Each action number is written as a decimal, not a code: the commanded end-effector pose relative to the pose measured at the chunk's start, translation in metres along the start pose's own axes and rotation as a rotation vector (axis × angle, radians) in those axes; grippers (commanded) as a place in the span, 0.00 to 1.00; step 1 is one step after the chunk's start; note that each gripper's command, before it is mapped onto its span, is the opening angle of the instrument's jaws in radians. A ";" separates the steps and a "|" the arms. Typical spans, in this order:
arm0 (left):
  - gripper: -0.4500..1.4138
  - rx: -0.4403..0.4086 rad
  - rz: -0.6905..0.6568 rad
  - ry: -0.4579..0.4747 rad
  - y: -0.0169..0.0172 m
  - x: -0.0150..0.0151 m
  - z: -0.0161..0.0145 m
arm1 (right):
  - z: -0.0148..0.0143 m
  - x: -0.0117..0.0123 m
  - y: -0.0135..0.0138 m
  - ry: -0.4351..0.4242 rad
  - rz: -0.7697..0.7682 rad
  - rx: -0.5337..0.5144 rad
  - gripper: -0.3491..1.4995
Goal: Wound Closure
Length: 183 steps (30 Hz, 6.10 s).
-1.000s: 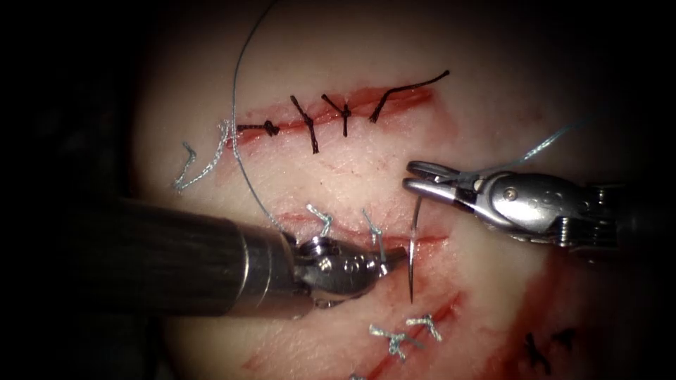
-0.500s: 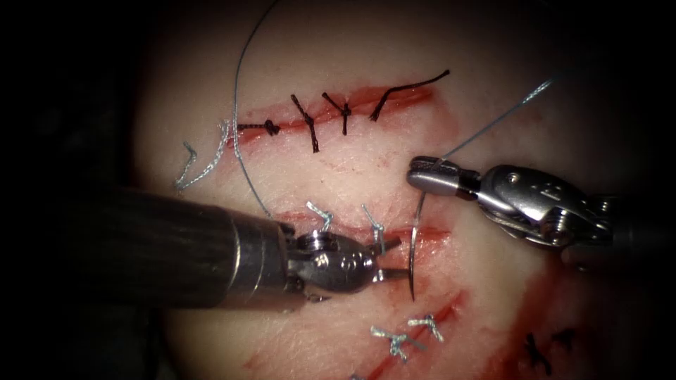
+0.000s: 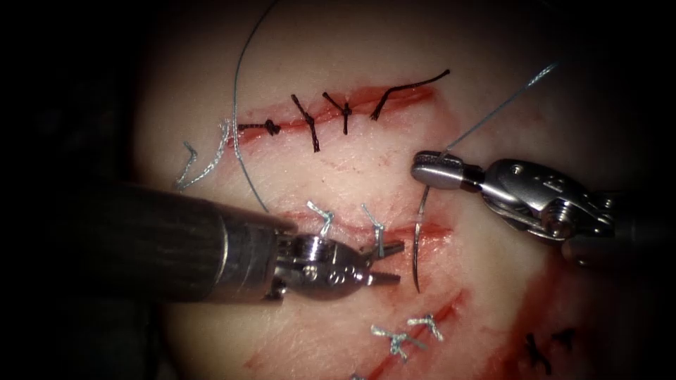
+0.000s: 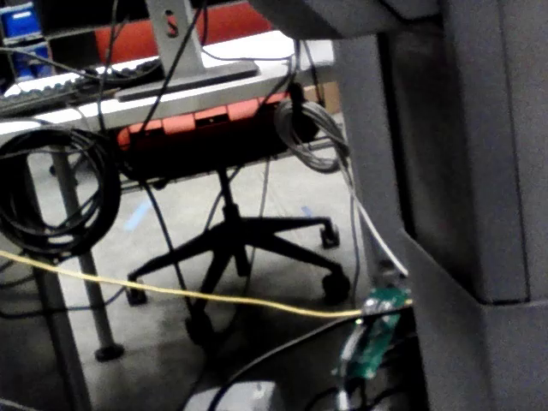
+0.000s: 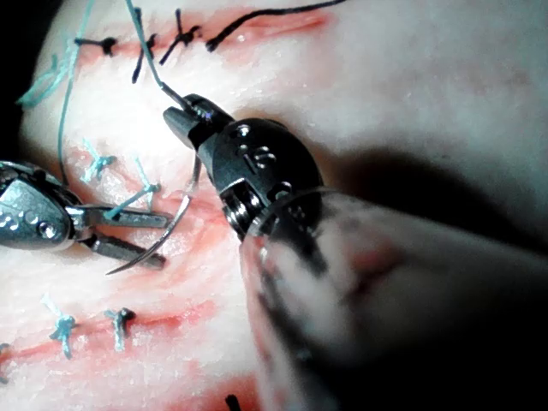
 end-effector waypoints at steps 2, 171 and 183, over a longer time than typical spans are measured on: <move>0.42 -0.012 0.041 0.028 0.0001 -0.0002 0.0011 | 0.0009 -0.0001 -0.0001 0.004 0.000 0.003 0.00; 0.00 -1.002 -1.472 0.879 -0.0100 0.0029 -0.0249 | -0.0220 -0.0028 -0.0156 -0.928 0.562 -0.437 0.00; 0.00 -0.980 -1.480 0.860 -0.0101 0.0023 -0.0246 | -0.0297 -0.0018 -0.0086 -0.899 0.504 -0.652 0.00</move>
